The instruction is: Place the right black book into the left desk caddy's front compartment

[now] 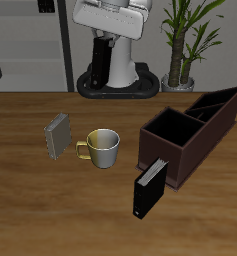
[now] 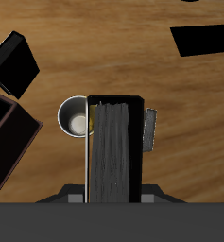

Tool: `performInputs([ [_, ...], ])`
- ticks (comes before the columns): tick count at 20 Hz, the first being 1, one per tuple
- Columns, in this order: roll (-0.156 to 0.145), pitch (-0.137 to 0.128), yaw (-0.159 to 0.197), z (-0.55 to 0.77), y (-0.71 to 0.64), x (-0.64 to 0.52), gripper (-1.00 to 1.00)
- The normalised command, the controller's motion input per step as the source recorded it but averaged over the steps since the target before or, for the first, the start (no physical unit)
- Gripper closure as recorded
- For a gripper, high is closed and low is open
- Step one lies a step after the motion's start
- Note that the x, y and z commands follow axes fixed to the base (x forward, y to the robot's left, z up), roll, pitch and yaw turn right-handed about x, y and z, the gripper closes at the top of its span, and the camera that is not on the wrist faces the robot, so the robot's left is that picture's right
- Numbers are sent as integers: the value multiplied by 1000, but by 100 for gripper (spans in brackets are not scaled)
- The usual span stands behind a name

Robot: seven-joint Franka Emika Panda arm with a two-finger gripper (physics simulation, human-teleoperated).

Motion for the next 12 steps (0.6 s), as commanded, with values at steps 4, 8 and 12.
performInputs([
  [4,-51,22,12,-207,359,-207,100],
  [8,-27,-28,9,-59,324,-239,100],
  [12,-34,-35,-43,42,290,-268,100],
])
